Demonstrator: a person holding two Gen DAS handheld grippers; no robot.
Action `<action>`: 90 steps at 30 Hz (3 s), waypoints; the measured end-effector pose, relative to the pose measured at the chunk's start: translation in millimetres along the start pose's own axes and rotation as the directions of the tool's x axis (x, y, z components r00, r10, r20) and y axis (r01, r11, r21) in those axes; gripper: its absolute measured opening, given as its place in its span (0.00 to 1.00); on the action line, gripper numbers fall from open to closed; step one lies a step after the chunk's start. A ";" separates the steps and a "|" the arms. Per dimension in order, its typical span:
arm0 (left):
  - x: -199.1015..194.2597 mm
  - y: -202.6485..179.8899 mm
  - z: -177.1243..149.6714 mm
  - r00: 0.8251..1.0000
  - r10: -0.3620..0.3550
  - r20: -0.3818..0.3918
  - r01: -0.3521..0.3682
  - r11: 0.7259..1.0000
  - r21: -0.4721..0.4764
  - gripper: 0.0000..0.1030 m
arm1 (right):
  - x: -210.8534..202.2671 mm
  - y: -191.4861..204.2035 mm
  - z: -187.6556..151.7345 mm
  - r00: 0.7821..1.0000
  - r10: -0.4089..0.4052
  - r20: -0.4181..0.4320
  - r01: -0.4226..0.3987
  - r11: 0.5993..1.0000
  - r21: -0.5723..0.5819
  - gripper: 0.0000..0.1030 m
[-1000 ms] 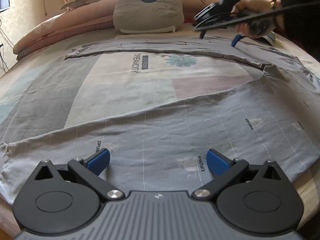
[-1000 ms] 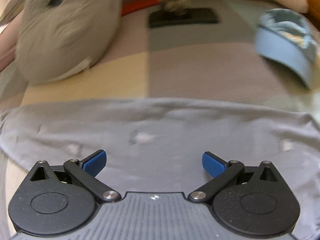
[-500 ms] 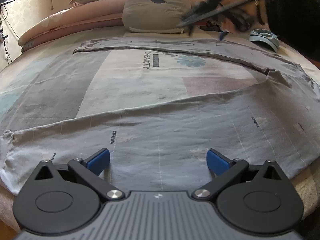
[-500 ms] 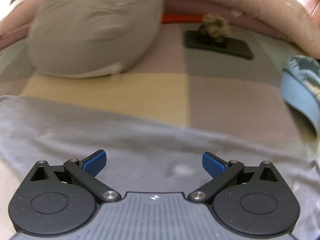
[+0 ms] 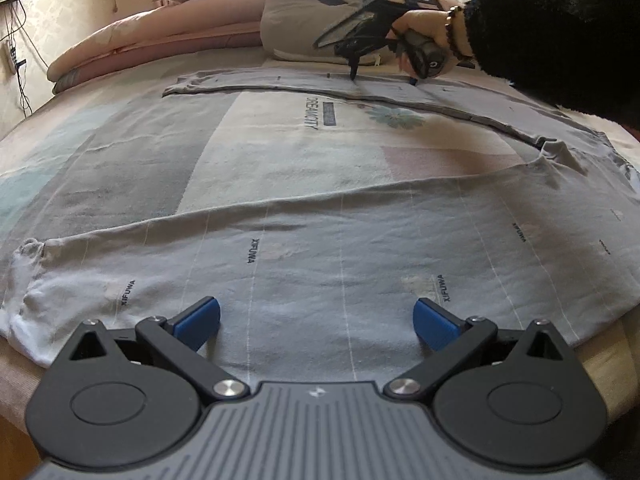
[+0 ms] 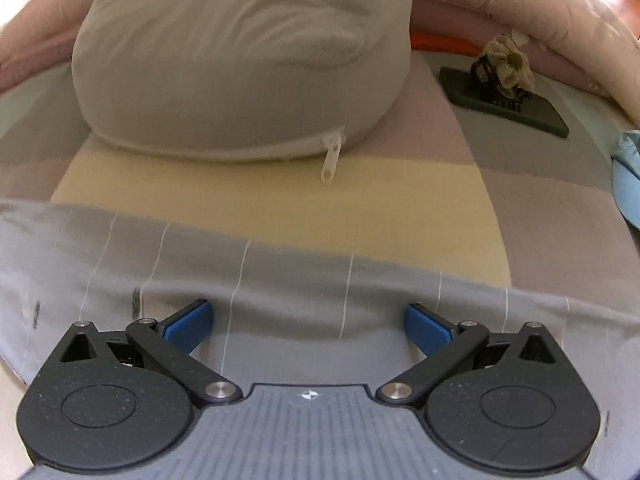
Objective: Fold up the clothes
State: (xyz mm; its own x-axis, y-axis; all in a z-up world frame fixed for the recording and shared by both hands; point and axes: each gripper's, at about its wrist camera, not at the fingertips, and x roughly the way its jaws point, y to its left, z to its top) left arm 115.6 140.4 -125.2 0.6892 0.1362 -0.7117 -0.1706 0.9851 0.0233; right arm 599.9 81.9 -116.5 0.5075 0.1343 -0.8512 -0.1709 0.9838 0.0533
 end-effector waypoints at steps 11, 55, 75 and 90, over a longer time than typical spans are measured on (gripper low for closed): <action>1.0 -6.2 0.7 1.000 0.003 -0.001 -0.003 1.000 0.009 0.99 | -67.6 -83.3 -54.7 0.998 0.039 -0.058 -0.042 0.998 -0.055 1.00; -31.0 -75.4 3.9 0.997 -0.077 0.001 0.075 0.975 0.209 0.99 | -144.5 -210.1 -187.2 0.867 0.486 -0.112 -0.477 0.874 0.096 1.00; -8.4 -64.0 13.6 0.996 -0.092 0.013 0.088 0.978 0.189 0.99 | -226.2 -240.8 -336.8 0.992 0.121 0.035 -0.115 0.985 -0.132 1.00; -24.0 17.2 7.6 0.997 0.030 -0.072 -0.030 1.000 0.000 0.99 | -226.4 -231.3 -364.3 0.988 0.054 0.142 -0.037 0.992 -0.121 1.00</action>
State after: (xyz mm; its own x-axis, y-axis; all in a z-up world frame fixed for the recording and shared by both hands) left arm 101.5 154.9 -102.4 0.6314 0.1573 -0.7593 -0.1908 0.9806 0.0445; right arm 216.9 -219.2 -126.4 0.6122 0.2028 -0.7643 -0.2902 0.9567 0.0215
